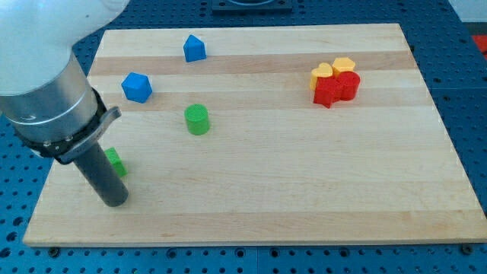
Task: Move the green star below the blue cube
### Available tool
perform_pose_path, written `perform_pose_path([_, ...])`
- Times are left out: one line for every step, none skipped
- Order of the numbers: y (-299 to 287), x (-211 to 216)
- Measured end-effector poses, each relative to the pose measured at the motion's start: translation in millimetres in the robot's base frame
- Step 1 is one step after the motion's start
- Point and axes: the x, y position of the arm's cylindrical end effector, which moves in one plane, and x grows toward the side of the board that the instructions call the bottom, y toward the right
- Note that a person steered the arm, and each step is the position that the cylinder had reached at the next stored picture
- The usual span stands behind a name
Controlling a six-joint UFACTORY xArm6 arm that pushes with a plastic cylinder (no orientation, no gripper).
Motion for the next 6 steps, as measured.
perform_pose_path([0.0,-31.7])
perform_pose_path([0.0,-46.5])
perform_pose_path([-8.3,-21.8])
perform_pose_path([-33.4,-7.1])
perform_pose_path([-63.0,-15.3])
perform_pose_path([-45.7,-39.2])
